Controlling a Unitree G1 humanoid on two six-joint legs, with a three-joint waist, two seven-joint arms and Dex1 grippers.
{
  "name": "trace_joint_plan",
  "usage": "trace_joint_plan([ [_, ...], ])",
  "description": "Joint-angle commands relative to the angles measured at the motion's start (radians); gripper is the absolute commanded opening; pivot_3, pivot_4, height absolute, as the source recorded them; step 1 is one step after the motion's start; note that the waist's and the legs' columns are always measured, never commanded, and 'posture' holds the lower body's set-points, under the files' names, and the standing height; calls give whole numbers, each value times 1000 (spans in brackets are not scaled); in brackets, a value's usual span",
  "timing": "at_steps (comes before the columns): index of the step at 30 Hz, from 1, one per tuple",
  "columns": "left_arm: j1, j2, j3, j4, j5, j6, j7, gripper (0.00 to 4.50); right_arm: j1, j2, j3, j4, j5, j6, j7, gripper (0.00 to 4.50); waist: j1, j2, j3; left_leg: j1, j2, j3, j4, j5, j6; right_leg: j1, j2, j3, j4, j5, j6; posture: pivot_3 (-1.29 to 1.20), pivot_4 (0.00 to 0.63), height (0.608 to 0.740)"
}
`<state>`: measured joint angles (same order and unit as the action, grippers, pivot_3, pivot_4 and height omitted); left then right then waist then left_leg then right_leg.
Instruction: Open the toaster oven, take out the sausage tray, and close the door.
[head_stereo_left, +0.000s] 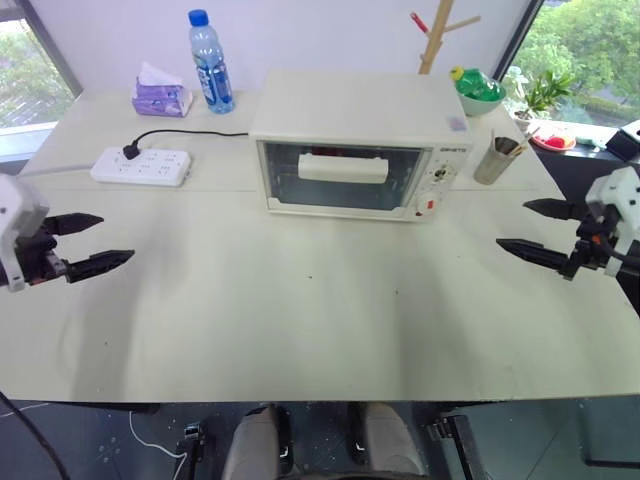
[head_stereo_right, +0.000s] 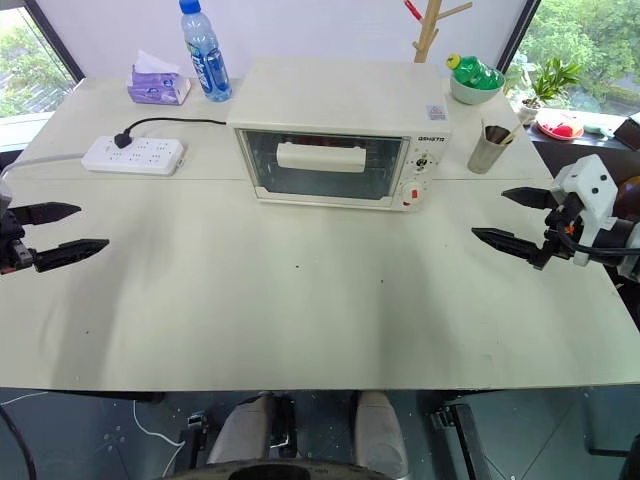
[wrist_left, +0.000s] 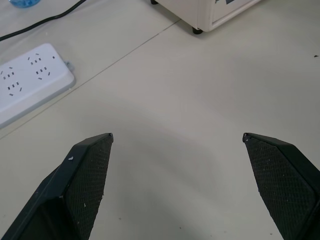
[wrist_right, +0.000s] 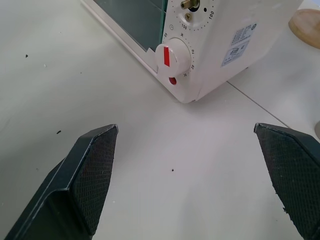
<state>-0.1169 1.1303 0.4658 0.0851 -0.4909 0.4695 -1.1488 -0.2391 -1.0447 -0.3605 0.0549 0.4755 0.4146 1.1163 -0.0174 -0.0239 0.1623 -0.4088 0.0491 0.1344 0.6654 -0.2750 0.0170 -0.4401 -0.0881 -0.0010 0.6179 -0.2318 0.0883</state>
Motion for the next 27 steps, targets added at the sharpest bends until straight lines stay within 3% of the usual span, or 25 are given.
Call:
trace_joint_plan([
  [1, 4, 2, 32, -10, 29, -49, 18, 4425, -14, 0, -17, -1, 0, -18, -3, 4500, 0, 0, 0, 0, 0, 0, 0, 0, 0, 0, 0, 0, 0, 0, 0, 0, 150, 736],
  [15, -65, -30, 20, -45, -58, 51, 40, 4425, 0, 41, -26, -58, 36, 48, -65, 4500, 1, 0, 0, 0, 0, 0, 0, 0, 0, 0, 0, 0, 1, 0, 0, 0, 150, 736],
  [20, -256, -139, -110, -113, -133, 140, 81, 4425, 15, 133, 33, -237, 85, 152, -154, 4500, 8, 0, 0, 1, -1, -1, 2, 1, -1, 3, 1, -1, 2, 0, 1, 0, 150, 736],
  [27, -418, -198, -290, -172, -148, 186, 13, 4425, -57, 206, 121, -337, 111, 239, -236, 4500, 2, -1, 0, 1, -3, -1, 2, 1, 0, 4, 3, -1, 2, 2, 4, 0, 150, 736],
])
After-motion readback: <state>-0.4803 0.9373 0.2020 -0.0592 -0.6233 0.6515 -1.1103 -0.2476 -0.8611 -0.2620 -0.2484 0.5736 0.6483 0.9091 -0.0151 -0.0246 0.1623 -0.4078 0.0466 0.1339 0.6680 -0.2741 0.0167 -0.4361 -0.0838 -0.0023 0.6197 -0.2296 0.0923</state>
